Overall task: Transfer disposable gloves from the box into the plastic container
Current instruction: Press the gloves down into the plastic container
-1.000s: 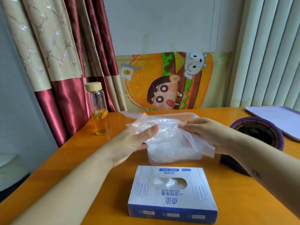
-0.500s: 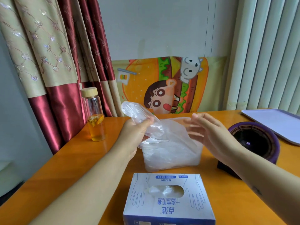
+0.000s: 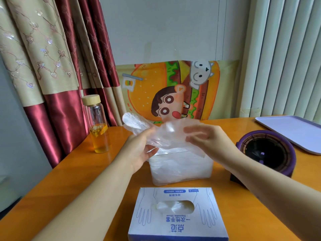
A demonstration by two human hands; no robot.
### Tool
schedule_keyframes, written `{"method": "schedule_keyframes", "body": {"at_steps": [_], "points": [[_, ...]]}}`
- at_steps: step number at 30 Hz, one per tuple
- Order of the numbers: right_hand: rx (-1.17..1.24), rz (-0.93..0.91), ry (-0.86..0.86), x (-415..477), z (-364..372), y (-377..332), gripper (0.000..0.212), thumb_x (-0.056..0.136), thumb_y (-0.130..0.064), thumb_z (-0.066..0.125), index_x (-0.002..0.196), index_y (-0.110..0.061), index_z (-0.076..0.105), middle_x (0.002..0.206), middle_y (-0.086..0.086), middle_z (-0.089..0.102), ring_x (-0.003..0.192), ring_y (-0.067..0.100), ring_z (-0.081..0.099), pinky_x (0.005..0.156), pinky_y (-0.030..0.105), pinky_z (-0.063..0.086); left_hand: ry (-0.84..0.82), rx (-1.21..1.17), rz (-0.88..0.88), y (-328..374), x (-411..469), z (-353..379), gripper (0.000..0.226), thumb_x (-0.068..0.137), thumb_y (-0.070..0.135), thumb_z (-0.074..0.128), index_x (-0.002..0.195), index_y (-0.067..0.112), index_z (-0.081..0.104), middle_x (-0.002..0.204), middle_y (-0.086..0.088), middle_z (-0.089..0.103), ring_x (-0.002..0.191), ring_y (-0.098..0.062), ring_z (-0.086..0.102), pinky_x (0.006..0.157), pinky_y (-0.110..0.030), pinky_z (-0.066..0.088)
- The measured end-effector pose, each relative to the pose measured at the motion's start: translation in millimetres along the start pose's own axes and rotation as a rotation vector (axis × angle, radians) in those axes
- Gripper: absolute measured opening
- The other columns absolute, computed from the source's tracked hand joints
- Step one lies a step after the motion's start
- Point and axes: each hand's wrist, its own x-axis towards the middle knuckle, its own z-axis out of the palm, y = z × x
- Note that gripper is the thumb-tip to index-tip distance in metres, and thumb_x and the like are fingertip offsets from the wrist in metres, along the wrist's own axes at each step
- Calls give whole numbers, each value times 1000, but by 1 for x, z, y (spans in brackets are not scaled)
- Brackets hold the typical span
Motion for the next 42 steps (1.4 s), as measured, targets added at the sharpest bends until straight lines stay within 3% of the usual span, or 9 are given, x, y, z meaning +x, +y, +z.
{"method": "schedule_keyframes", "body": {"at_steps": [6, 10, 14, 18, 23, 27, 31, 34, 42], "points": [[-209, 114, -143, 35, -11, 24, 61, 79, -12, 73, 135, -18, 50, 133, -3, 54, 110, 15, 57, 90, 21, 43, 210, -155, 8, -1, 10, -39, 34, 93, 30, 59, 125, 18, 56, 110, -5, 65, 93, -18, 62, 73, -32, 48], [-372, 144, -264, 58, -8, 39, 65, 80, -11, 72, 139, -16, 45, 138, 1, 51, 120, 19, 51, 96, 24, 39, 457, 181, 475, 12, 11, -44, 39, 96, 18, 54, 134, 19, 46, 116, 4, 56, 104, -6, 56, 85, -15, 44], [-535, 166, -429, 79, -3, 50, 66, 80, -12, 72, 139, -13, 45, 136, 3, 51, 122, 20, 49, 98, 25, 39, 56, 864, 992, 25, 3, -9, 24, 93, 12, 56, 114, 23, 61, 104, 17, 57, 97, 6, 53, 82, -3, 39], [-748, 159, -584, 96, 3, 59, 68, 79, -17, 72, 140, -13, 43, 129, 6, 56, 111, 22, 55, 90, 28, 47, -478, 1554, 600, 17, 35, 27, 34, 96, 32, 53, 129, 36, 56, 135, 14, 52, 124, -7, 47, 104, -30, 40], [-954, 146, -756, 105, 14, 69, 75, 80, -17, 72, 144, -7, 34, 134, 9, 52, 118, 24, 52, 98, 31, 45, -613, 1871, 200, 2, 80, 44, 50, 97, 33, 51, 145, 31, 38, 150, 4, 39, 134, -21, 40, 106, -33, 36], [-1165, 156, -890, 108, 27, 78, 63, 84, -23, 70, 140, -9, 42, 140, 9, 44, 130, 25, 39, 111, 41, 30, -701, 2022, -44, -17, 100, 48, 60, 95, 7, 41, 150, 26, 28, 153, 1, 35, 136, -24, 38, 107, -35, 38], [-1418, 68, -888, 103, 29, 79, 72, 74, -49, 73, 136, -22, 48, 146, 9, 29, 136, 30, 28, 112, 54, 10, -768, 2103, -180, -35, 116, 47, 54, 96, 12, 46, 148, 13, 33, 147, -7, 42, 128, -30, 46, 98, -37, 44], [-1485, 12, -805, 102, 32, 92, 57, 83, -45, 67, 133, -22, 53, 148, 10, 27, 137, 30, 24, 112, 55, 8, -790, 2148, -236, -46, 126, 42, 45, 97, 9, 41, 142, 7, 42, 143, -12, 46, 111, -28, 52, 86, -35, 44], [-1513, 103, -888, 100, 38, 96, 65, 84, -53, 62, 138, -21, 46, 152, 11, 24, 141, 32, 18, 112, 57, 1, -840, 2160, -256, -50, 127, 36, 47, 99, 14, 41, 146, 18, 39, 148, -7, 39, 130, -31, 42, 106, -42, 39]]}}
